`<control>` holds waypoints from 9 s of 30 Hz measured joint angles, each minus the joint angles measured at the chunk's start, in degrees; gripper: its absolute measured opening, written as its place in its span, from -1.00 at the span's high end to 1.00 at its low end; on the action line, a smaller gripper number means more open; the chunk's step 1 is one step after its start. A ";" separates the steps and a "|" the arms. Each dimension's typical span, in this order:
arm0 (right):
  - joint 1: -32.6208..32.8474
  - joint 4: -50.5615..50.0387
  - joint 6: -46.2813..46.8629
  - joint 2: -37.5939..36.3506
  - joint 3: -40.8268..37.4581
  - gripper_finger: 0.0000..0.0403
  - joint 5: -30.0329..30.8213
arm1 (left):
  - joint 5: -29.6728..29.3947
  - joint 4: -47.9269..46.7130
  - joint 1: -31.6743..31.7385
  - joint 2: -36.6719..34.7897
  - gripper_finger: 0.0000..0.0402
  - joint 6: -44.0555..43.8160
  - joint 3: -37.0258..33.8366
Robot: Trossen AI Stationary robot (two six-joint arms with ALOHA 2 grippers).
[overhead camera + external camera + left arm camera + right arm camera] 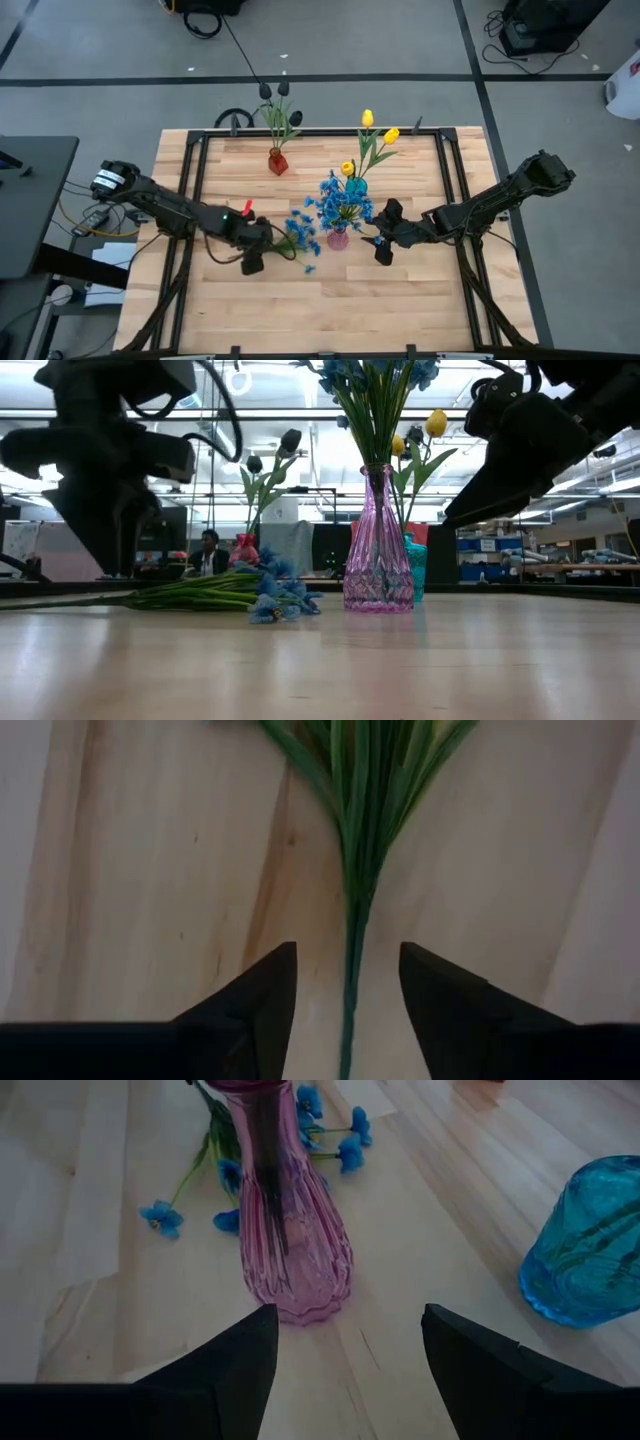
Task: Sort flowers into vase by color
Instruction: Put the blue flowers into the violet vase
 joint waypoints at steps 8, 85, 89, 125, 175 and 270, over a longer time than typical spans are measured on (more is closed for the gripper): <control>0.00 0.22 -0.42 0.00 -0.02 -0.27 0.00 | 2.02 -3.38 1.51 4.63 0.08 -1.19 3.88; -4.61 21.99 -2.20 17.25 0.00 -0.27 -2.12 | 3.10 62.01 -10.44 -17.52 0.92 42.20 -8.70; -4.64 22.76 -3.18 17.25 0.00 -0.27 -0.23 | -5.56 70.18 -9.99 -13.46 0.91 53.80 -8.66; -4.83 32.05 -8.38 17.25 0.00 -0.27 2.77 | -2.15 117.68 4.61 19.12 0.91 57.74 -6.01; -8.20 57.22 -13.71 39.39 2.58 -0.54 -2.90 | -11.13 111.00 4.60 19.06 0.91 47.88 -4.52; -8.26 57.43 -13.27 39.43 2.49 -0.51 -4.52 | -15.65 81.36 6.26 13.65 0.55 37.51 1.38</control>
